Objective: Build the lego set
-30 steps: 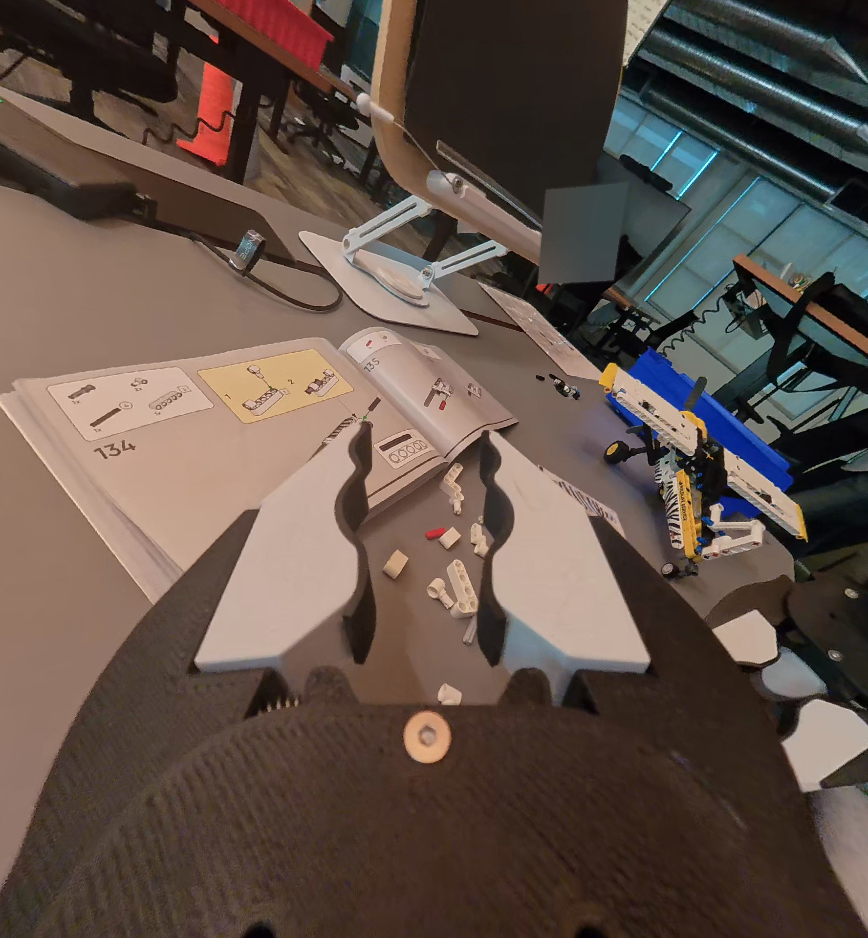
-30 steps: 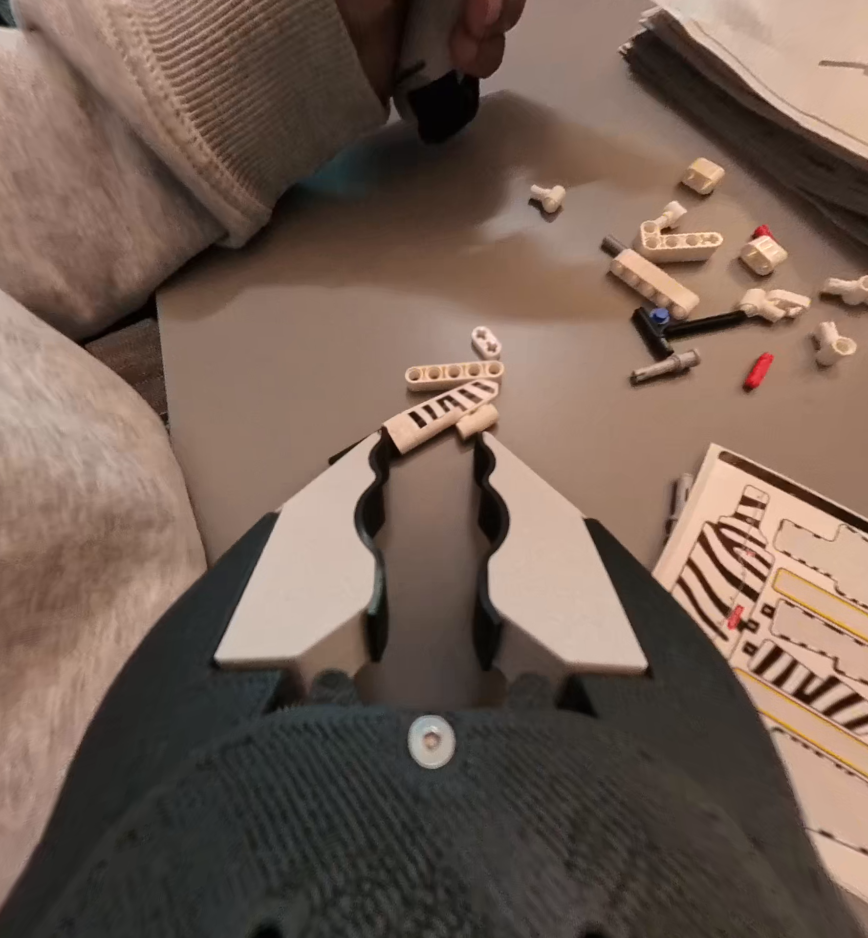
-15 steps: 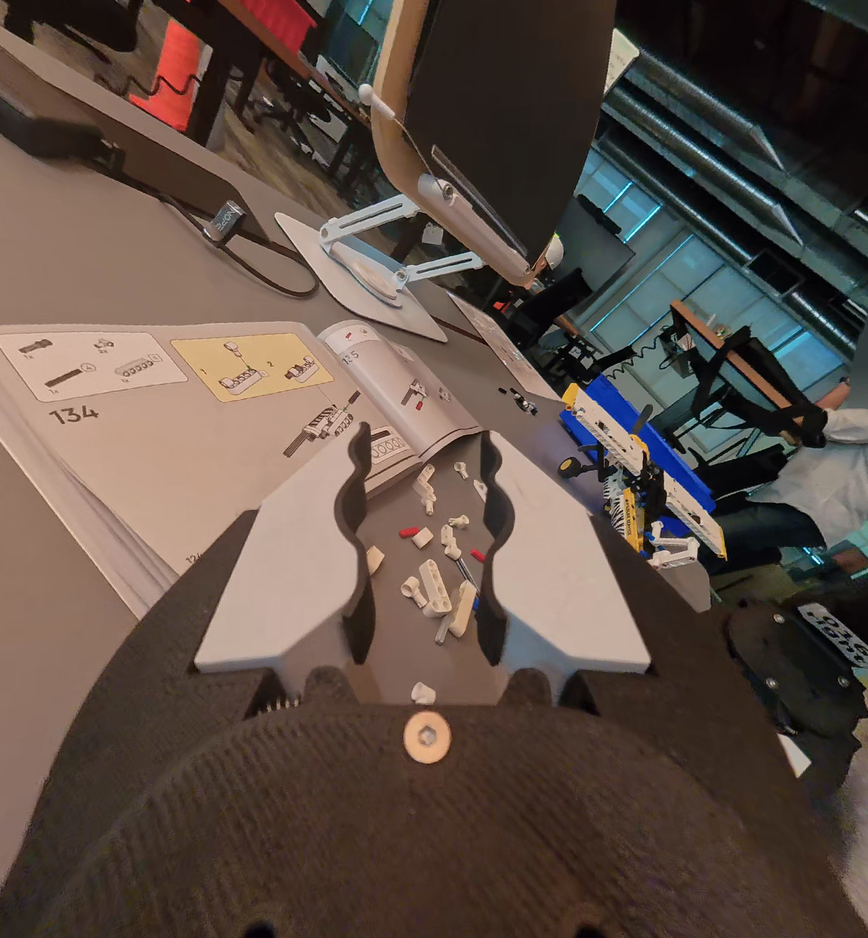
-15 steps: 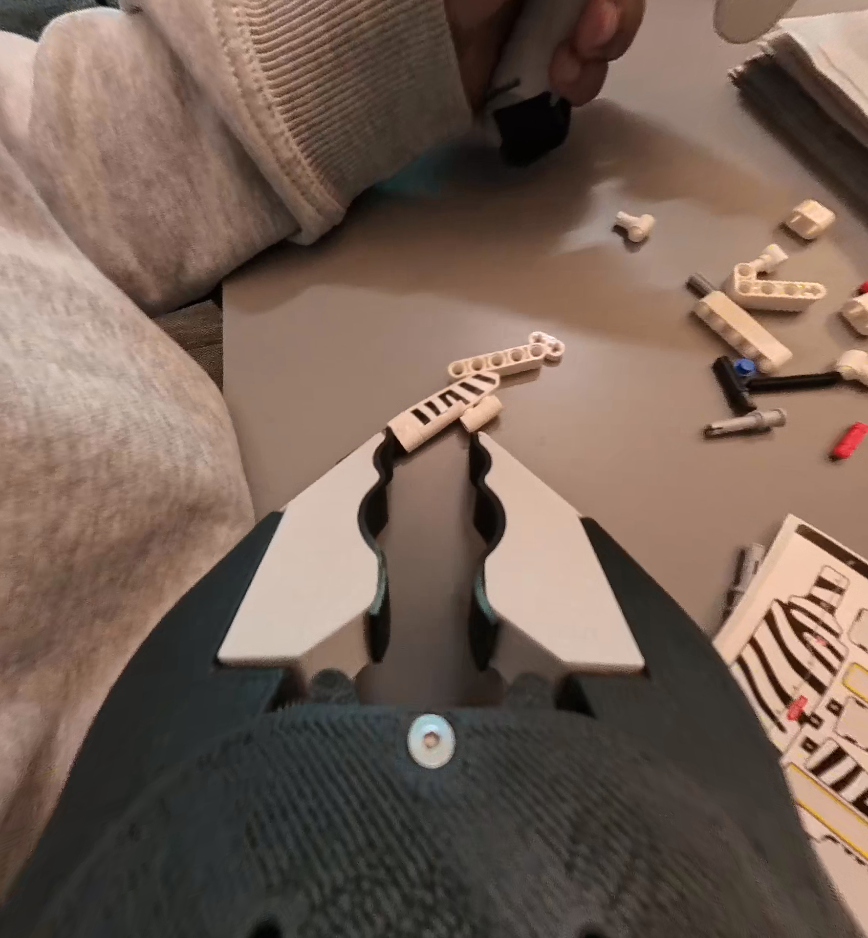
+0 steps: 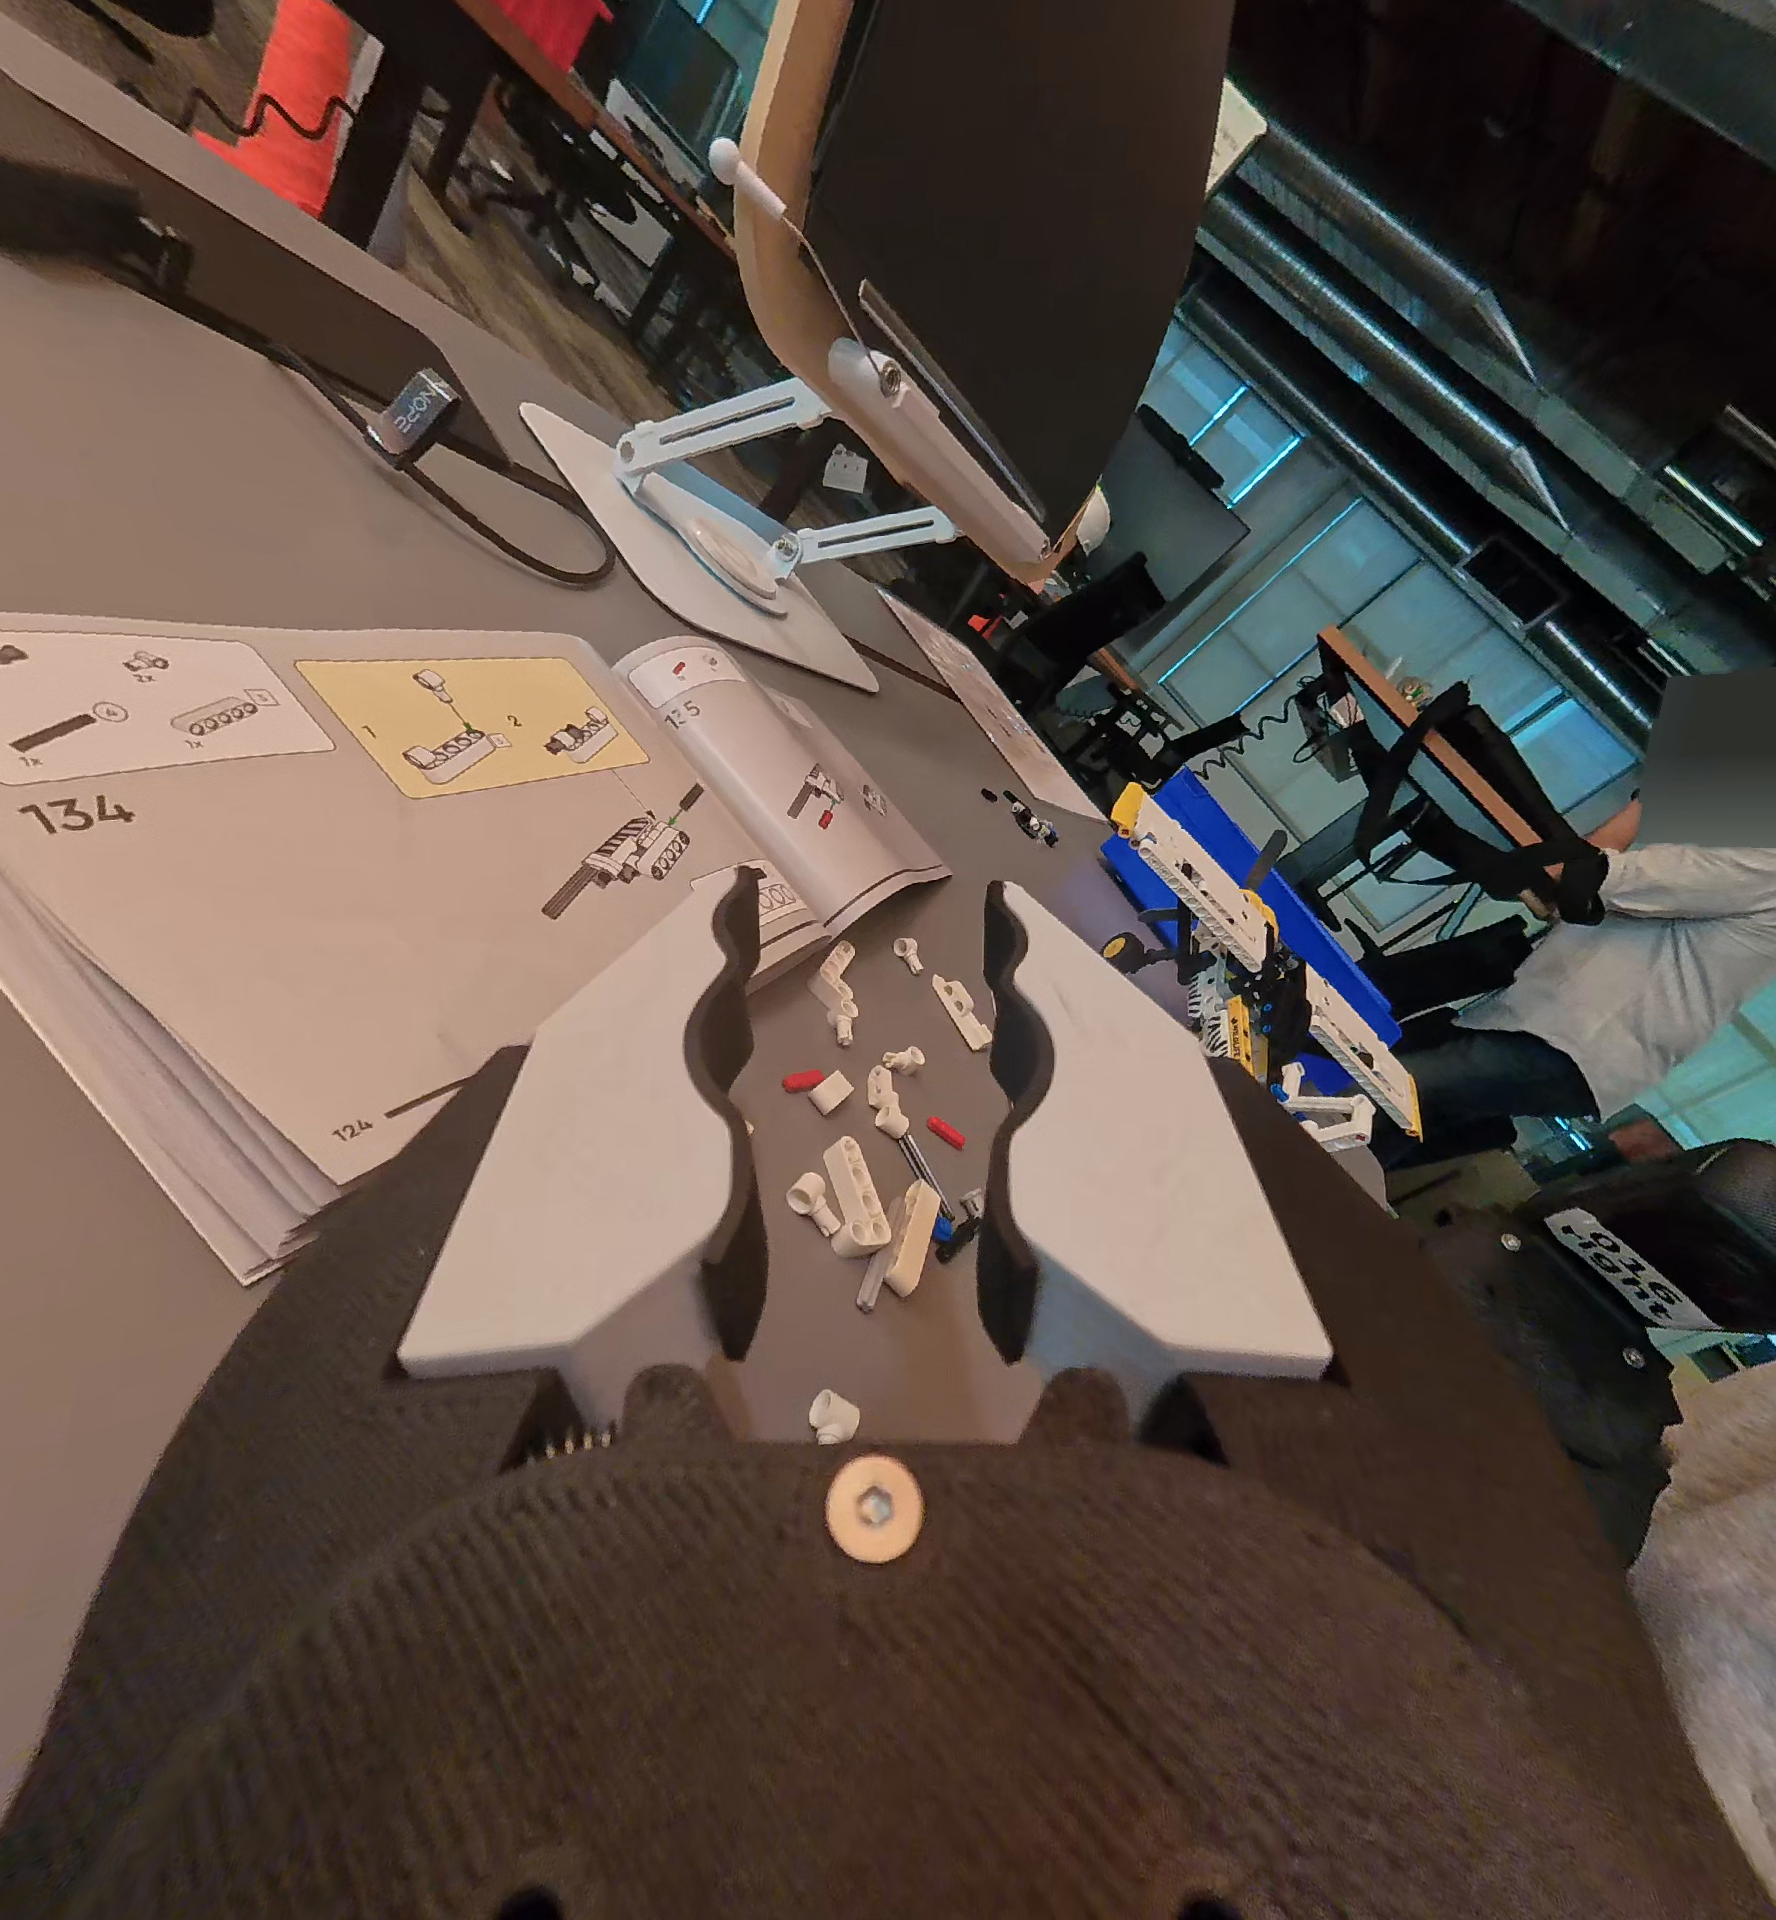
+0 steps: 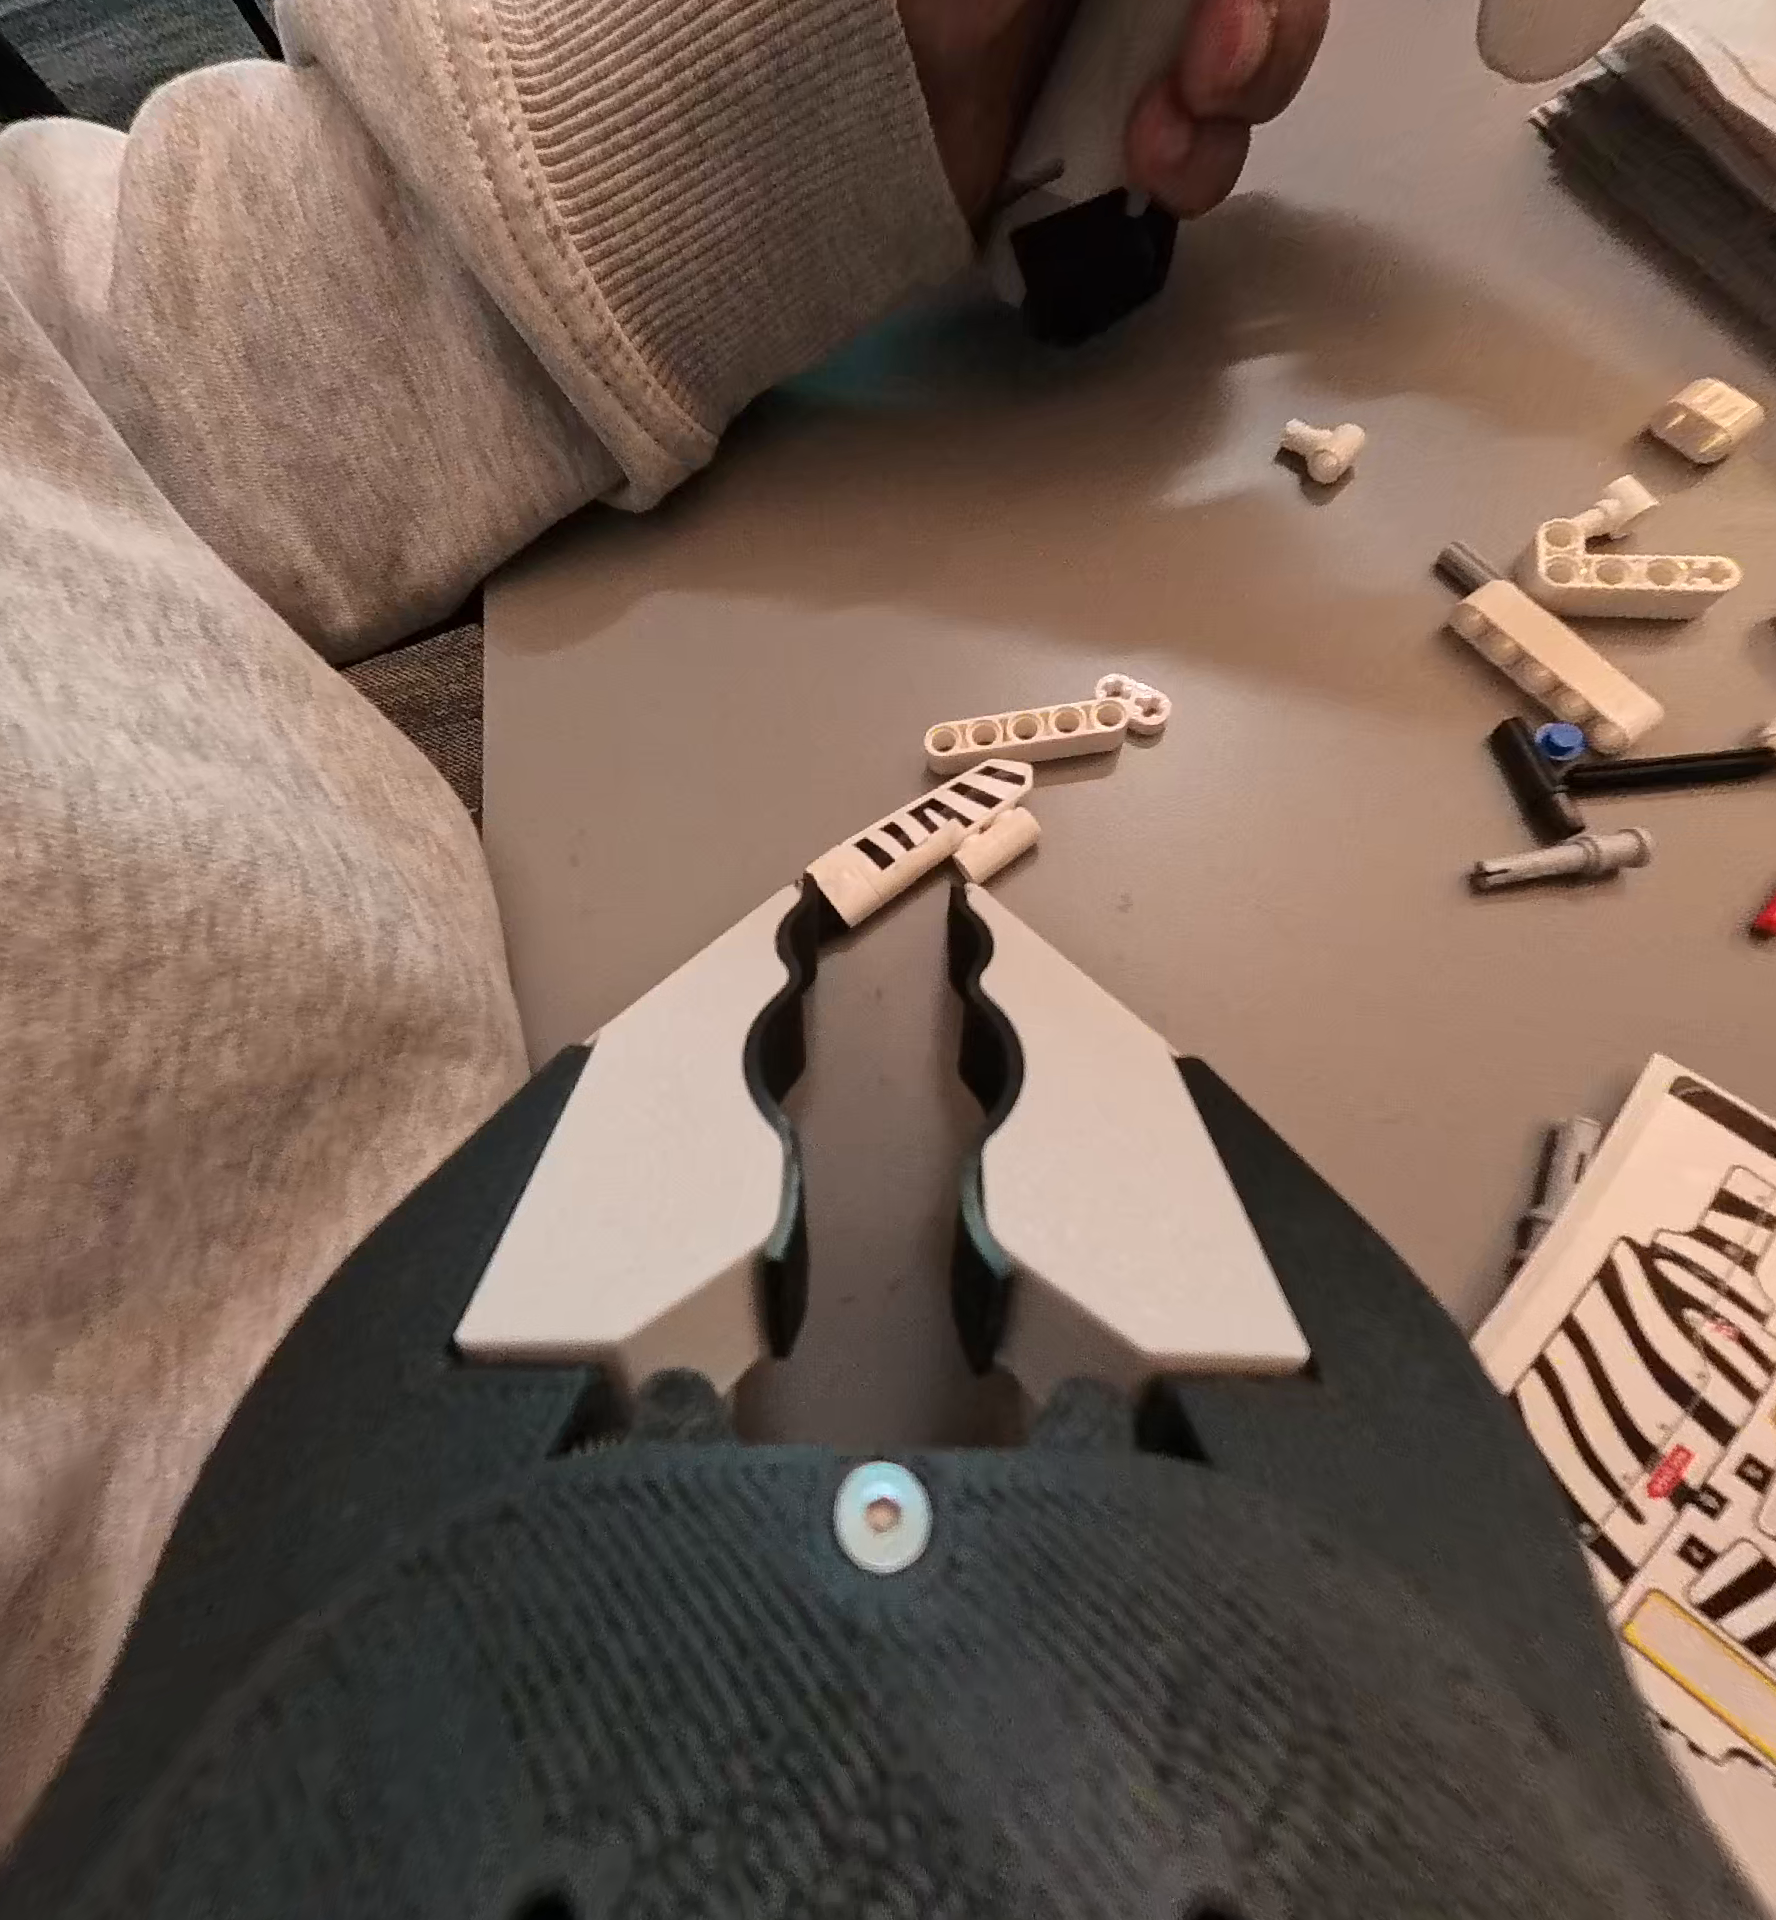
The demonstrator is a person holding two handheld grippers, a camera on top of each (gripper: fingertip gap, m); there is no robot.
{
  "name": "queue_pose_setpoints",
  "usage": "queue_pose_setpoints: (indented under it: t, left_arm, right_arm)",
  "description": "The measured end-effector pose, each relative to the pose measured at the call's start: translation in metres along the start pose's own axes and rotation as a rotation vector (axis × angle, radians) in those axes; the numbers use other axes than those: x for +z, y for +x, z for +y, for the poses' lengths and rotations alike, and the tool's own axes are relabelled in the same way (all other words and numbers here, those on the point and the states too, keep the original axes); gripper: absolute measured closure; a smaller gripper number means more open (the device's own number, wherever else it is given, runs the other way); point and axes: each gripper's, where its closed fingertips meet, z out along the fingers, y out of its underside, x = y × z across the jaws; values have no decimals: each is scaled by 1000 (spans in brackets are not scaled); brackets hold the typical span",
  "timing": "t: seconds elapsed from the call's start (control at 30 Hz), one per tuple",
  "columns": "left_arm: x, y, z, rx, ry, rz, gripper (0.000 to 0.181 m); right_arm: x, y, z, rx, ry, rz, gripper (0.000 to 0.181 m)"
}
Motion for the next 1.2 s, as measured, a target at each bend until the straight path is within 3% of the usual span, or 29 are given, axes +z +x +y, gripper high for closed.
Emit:
queue_pose_setpoints:
  t: [0.47,0.73,0.87,1.07,1.2]
  left_arm:
    - [-1,0,-1,19,6,-16,140]
    - [-1,0,2,74,-17,-50,140]
    - [6,10,18,208,-131,-42,147]
    - [18,37,87,500,-501,76,171]
    - [18,35,99,580,-569,51,174]
  right_arm:
    - [-1,-4,0,3,3,-34,152]
    - [-18,-2,-18,59,154,-73,152]
    - [-26,4,-24,100,219,-67,152]
    - [-29,6,-26,116,245,-69,152]
    - [-29,5,-26,105,241,-62,152]
